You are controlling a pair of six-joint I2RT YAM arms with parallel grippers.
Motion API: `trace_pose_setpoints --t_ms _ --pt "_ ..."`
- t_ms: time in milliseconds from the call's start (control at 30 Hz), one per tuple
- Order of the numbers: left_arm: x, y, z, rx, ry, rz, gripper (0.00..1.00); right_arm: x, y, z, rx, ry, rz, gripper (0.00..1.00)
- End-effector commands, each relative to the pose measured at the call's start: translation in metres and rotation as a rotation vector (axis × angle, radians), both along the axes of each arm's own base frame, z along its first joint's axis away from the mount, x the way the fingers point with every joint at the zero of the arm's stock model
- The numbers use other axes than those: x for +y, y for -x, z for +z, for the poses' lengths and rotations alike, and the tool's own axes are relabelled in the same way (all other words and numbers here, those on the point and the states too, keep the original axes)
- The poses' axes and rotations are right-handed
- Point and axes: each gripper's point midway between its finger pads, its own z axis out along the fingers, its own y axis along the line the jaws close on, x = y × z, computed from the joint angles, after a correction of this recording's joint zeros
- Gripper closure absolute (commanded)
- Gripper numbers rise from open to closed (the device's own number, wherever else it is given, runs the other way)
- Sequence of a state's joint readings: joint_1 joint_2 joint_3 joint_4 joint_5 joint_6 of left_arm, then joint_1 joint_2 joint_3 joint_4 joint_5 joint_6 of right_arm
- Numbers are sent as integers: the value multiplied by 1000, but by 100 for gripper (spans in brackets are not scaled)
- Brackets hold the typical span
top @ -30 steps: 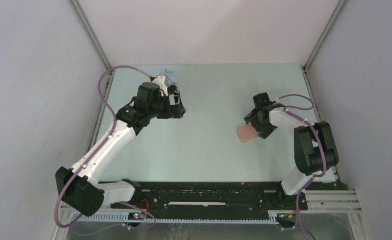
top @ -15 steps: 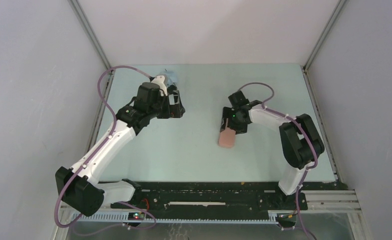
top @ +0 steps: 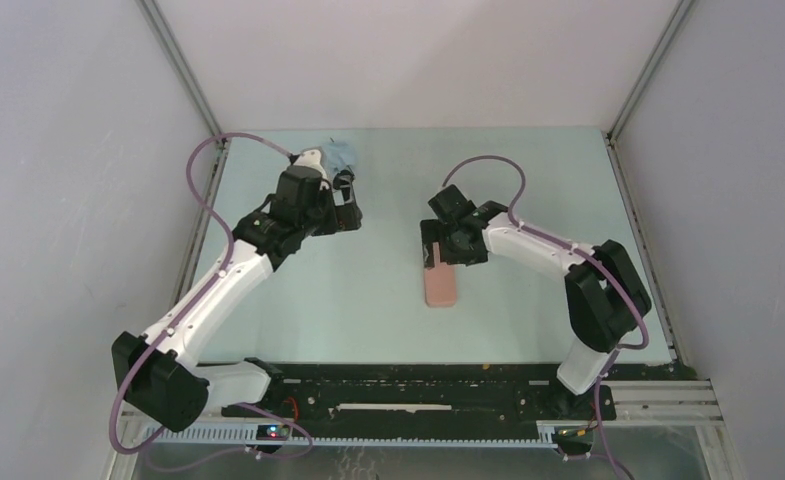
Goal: Organize the sunglasses
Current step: Move the sunglasses case at the center of the board, then pick up the sunglasses case from the center of the board.
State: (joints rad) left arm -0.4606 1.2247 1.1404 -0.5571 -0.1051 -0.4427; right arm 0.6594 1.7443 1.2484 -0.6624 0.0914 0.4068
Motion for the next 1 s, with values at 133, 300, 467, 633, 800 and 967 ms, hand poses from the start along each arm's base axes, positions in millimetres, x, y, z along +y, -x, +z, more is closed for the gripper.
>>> trace_pose_setpoints --t_ms 133,300,467,633,800,967 --pt "47 -7 -4 -82 -57 284 0 26 -3 20 -116 -61 -196 0" --pt "42 -2 -25 94 -73 273 0 26 0 3 -134 -12 -233 0" --pt "22 -1 -23 78 30 198 0 18 7 -9 -117 17 -246 0" --pt "12 -2 -25 96 50 162 0 12 15 -23 -102 41 -257 0" --pt "7 0 -29 100 68 132 0 22 18 -32 -75 -12 -228 9" --pt "-1 2 -33 112 89 89 0 27 17 -36 -49 -73 -239 32"
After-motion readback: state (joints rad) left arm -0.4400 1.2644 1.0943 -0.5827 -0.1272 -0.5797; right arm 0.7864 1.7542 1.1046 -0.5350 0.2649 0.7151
